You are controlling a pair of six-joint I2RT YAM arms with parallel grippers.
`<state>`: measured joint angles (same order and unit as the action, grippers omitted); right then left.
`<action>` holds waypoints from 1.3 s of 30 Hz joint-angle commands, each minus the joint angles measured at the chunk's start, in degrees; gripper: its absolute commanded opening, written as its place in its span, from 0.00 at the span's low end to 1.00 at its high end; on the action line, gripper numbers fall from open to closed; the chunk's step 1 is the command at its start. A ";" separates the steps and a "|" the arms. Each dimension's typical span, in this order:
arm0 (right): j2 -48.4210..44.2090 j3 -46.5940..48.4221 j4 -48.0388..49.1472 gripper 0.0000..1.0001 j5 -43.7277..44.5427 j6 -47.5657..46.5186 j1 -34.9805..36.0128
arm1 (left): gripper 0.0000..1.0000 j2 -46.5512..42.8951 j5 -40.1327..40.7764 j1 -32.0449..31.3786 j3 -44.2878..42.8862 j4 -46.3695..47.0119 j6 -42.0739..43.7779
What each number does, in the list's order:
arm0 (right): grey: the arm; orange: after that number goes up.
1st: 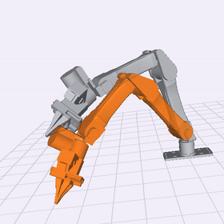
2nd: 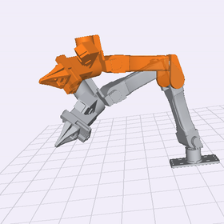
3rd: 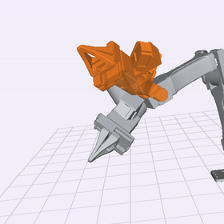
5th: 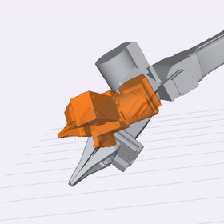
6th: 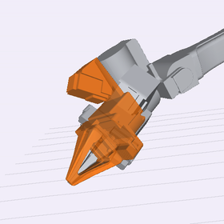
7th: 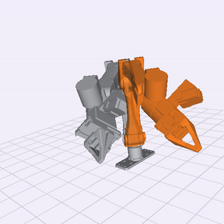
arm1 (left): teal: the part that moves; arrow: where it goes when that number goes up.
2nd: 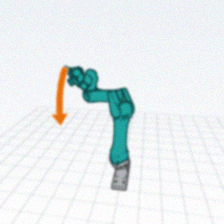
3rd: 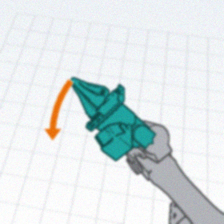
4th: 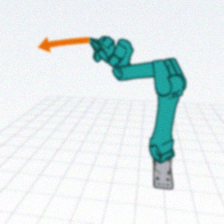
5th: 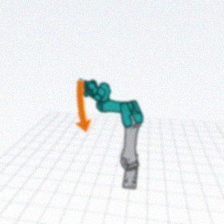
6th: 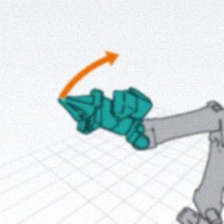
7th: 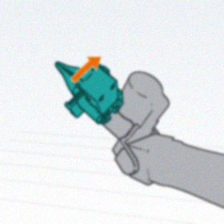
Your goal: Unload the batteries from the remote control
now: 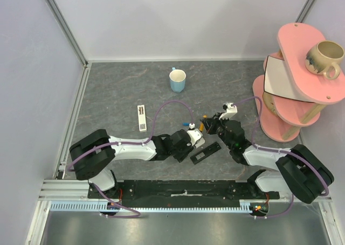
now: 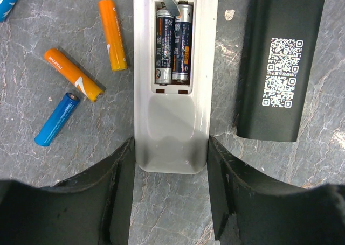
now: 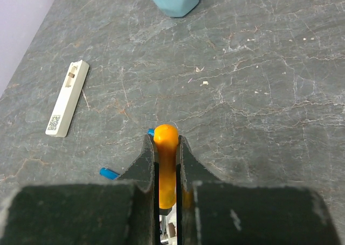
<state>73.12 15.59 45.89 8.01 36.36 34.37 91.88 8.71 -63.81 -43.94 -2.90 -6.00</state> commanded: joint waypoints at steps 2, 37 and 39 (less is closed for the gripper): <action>0.71 0.67 5.52 0.00 3.06 -1.20 0.70 | 0.18 1.90 0.61 0.18 -0.70 -2.02 -0.24; -1.23 0.23 0.96 0.00 12.03 -6.48 5.62 | 0.18 2.26 1.40 0.18 -1.06 -2.55 -0.33; -2.10 0.14 0.61 0.00 12.55 -6.65 5.79 | 0.18 2.34 1.40 0.18 -1.14 -2.55 -0.33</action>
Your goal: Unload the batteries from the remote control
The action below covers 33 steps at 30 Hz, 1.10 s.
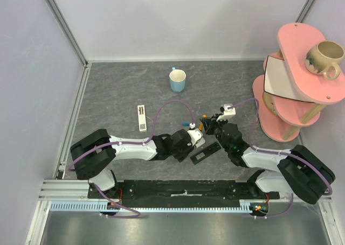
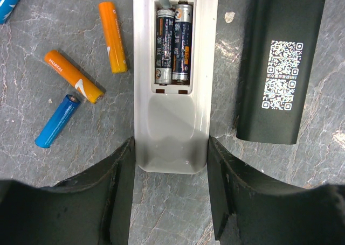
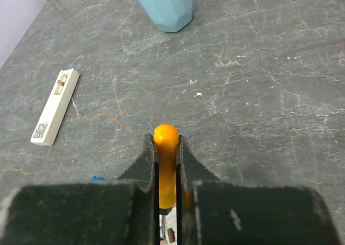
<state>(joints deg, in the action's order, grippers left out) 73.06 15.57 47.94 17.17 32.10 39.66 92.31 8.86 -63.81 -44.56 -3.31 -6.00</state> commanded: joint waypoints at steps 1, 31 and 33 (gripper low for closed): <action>-2.30 0.16 -2.06 0.00 3.57 -2.30 0.51 | 0.18 2.08 1.24 0.09 -0.62 -2.22 -0.33; 8.77 -2.65 15.33 0.00 -8.01 10.86 -0.10 | 0.10 2.52 1.51 0.18 -0.71 -2.49 -0.42; 9.29 -3.61 18.48 0.00 -9.60 12.37 -1.69 | 0.09 2.43 1.51 0.18 -0.71 -2.58 -0.33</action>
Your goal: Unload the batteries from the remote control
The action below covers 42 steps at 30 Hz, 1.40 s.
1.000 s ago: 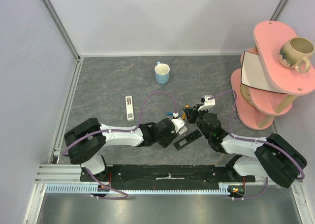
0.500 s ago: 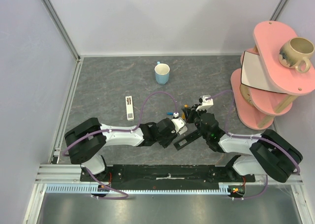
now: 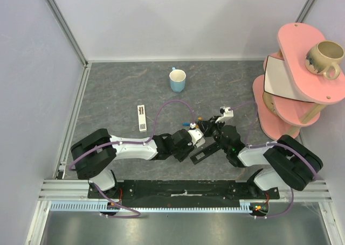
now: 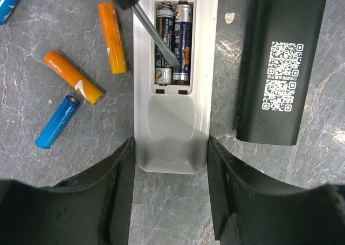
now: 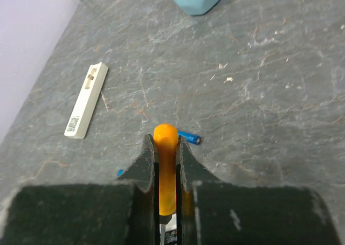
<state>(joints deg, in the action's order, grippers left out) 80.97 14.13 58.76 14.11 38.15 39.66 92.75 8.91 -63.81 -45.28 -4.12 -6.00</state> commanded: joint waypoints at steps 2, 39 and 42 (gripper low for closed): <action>1.65 -2.70 10.39 0.00 -8.92 8.34 -3.00 | 0.09 2.08 1.55 0.18 -0.07 -1.77 -0.33; -3.63 -2.44 4.34 0.00 9.70 -5.28 0.50 | 0.02 2.52 2.34 0.18 -0.25 -1.94 -0.50; -2.31 -2.35 5.48 0.00 11.28 -5.72 1.30 | 0.02 2.52 2.34 0.09 -0.34 -1.94 -0.50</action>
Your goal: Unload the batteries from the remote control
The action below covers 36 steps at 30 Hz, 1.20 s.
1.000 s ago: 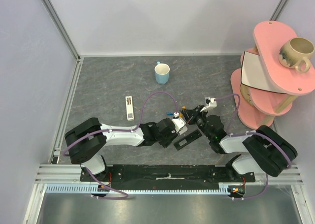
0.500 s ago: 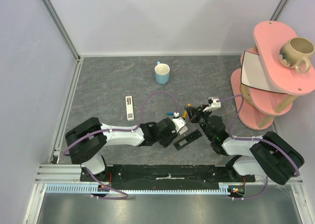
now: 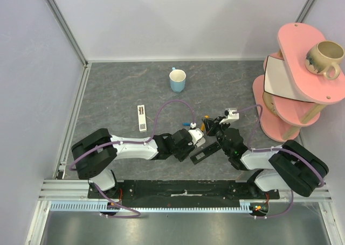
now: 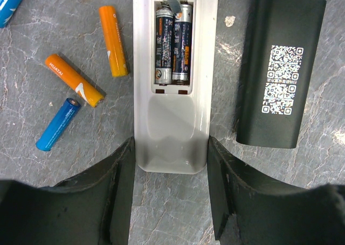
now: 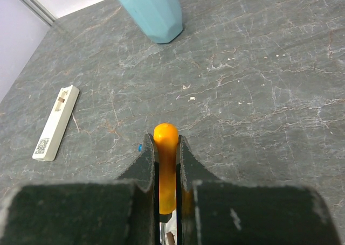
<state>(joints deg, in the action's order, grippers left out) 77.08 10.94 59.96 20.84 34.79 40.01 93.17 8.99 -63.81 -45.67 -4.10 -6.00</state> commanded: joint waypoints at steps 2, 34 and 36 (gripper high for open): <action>2.02 0.84 5.07 0.00 5.26 -2.70 1.56 | 0.02 2.11 2.25 0.09 0.14 -1.88 -0.42; 9.67 -0.30 12.98 0.00 11.24 -5.87 6.48 | 0.02 2.99 1.55 0.18 -0.30 -2.41 -0.24; 10.20 -0.30 12.98 0.00 10.63 -5.78 6.66 | 0.02 2.99 1.55 0.18 -0.30 -2.41 -0.24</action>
<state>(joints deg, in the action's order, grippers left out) 85.38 10.52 73.34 31.18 30.04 45.65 93.45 9.04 -63.81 -46.00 -4.29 -6.00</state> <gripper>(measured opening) 0.089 0.551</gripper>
